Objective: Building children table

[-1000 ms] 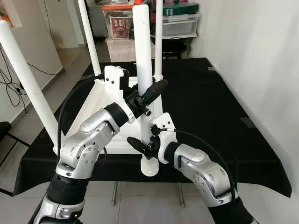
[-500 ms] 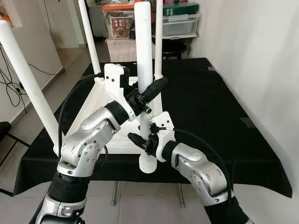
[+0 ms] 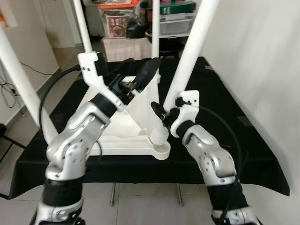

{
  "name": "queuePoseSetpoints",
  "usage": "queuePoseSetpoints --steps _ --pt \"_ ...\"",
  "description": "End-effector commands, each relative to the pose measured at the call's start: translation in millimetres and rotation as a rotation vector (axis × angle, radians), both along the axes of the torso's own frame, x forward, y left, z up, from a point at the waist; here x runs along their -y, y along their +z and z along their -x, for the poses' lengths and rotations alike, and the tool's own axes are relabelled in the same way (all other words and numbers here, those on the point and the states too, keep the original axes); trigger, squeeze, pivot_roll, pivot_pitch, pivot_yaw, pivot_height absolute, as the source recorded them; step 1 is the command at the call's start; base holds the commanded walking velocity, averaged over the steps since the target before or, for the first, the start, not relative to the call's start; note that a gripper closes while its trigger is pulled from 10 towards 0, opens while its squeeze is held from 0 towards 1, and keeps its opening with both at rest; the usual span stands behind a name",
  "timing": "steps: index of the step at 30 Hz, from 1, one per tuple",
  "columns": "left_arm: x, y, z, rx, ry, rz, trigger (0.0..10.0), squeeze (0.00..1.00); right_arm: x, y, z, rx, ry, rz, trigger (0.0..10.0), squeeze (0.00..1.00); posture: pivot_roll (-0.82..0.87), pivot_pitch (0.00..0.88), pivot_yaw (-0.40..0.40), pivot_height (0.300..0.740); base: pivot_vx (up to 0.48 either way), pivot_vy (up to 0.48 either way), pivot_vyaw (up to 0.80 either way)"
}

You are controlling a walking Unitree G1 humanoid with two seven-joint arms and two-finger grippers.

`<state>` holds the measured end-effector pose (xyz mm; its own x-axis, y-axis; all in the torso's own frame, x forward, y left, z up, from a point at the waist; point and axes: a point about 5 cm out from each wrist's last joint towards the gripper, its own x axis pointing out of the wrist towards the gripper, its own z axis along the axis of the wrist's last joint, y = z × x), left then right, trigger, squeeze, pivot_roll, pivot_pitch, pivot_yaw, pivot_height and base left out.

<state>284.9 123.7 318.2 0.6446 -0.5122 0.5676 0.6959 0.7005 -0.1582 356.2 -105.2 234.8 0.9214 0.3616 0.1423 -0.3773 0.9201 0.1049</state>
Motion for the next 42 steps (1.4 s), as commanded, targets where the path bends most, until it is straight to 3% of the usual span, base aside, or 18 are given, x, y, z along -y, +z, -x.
queuePoseSetpoints --steps 1,3,4,5,6,7,8,9,11,14,16,17,18,20,23,25,31,42 --pt "-5.7 2 2.4 0.006 0.023 -0.010 10.0 1.00 0.3 -1 -1.2 0.006 -0.015 -0.002 0.0 0.00 -0.03 0.090 -0.017 0.740 0.000 0.000 0.00" --pt "-14.6 -7 10.3 -0.015 0.111 -0.057 10.0 1.00 7.3 4 -9.3 0.024 -0.044 0.007 0.0 0.00 0.00 0.120 -0.032 0.740 0.000 0.000 0.00" --pt "-18.6 -16 14.8 -0.044 0.169 -0.093 10.0 1.00 8.9 7 -12.2 0.043 -0.043 0.006 4.2 0.00 0.01 0.140 -0.039 0.740 0.000 0.000 0.00" --pt "-22.0 -29 19.1 -0.087 0.216 -0.127 10.0 1.00 7.5 12 -14.4 0.068 -0.007 -0.009 10.0 0.00 0.01 0.146 -0.041 0.740 0.000 0.000 0.00" --pt "-22.0 -29 19.1 -0.087 0.216 -0.127 10.0 1.00 7.5 12 -14.4 0.068 -0.007 -0.009 10.0 0.00 0.01 0.146 -0.041 0.740 0.000 0.000 0.00" --pt "-22.2 -47 26.5 -0.135 0.242 -0.202 10.0 0.00 3.7 20 -15.5 0.106 0.058 -0.024 10.0 0.00 0.02 0.174 -0.044 0.740 0.000 0.000 0.00" --pt "-22.2 -47 26.5 -0.135 0.242 -0.202 10.0 0.00 3.7 20 -15.5 0.106 0.058 -0.024 10.0 0.00 0.02 0.174 -0.044 0.740 0.000 0.000 0.00" --pt "-21.1 -63 34.9 -0.172 0.252 -0.267 10.0 0.00 0.3 26 -15.5 0.137 0.121 -0.035 10.0 0.00 0.02 0.194 -0.048 0.740 0.000 0.000 0.00" --pt "-21.1 -63 34.9 -0.172 0.252 -0.267 10.0 0.00 0.3 26 -15.5 0.137 0.121 -0.035 10.0 0.00 0.02 0.194 -0.048 0.740 0.000 0.000 0.00" --pt "-17.2 -102 59.8 -0.277 0.252 -0.421 10.0 0.00 -10.1 38 -15.4 0.209 0.283 -0.018 10.0 0.00 0.04 0.247 -0.054 0.740 0.000 0.000 0.00" --pt "-17.2 -102 59.8 -0.277 0.252 -0.421 10.0 0.00 -10.1 38 -15.4 0.209 0.283 -0.018 10.0 0.00 0.04 0.247 -0.054 0.740 0.000 0.000 0.00" --pt "-18.3 -119 72.7 -0.332 0.275 -0.478 10.0 0.00 -17.3 43 -12.9 0.253 0.402 -0.004 10.0 0.00 0.05 0.269 -0.059 0.740 0.000 0.000 0.00" --pt "-18.3 -119 72.7 -0.332 0.275 -0.478 10.0 0.00 -17.3 43 -12.9 0.253 0.402 -0.004 10.0 0.00 0.05 0.269 -0.059 0.740 0.000 0.000 0.00" --pt "-25.8 -144 99.5 -0.459 0.323 -0.541 10.0 0.00 -27.5 48 -6.9 0.297 0.649 0.026 10.0 0.00 0.06 0.302 -0.064 0.740 0.000 0.000 0.00" --pt "-25.8 -144 99.5 -0.459 0.323 -0.541 10.0 0.00 -27.5 48 -6.9 0.297 0.649 0.026 10.0 0.00 0.06 0.302 -0.064 0.740 0.000 0.000 0.00" --pt "-31.0 -153 117.8 -0.492 0.373 -0.570 10.0 0.00 -27.6 49 -2.8 0.304 0.831 0.069 10.0 0.00 0.07 0.324 -0.068 0.740 0.000 0.000 0.00" --pt "-27.1 -151 133.6 -0.426 0.406 -0.614 10.0 0.00 -17.2 53 0.0 0.297 1.010 0.128 10.0 0.00 0.07 0.347 -0.078 0.740 0.000 0.000 0.00" --pt "-22.0 -147 149.6 -0.408 0.403 -0.640 10.0 0.00 2.1 61 -3.0 0.309 1.098 0.184 10.0 0.00 0.08 0.389 -0.073 0.740 0.000 0.000 0.00"
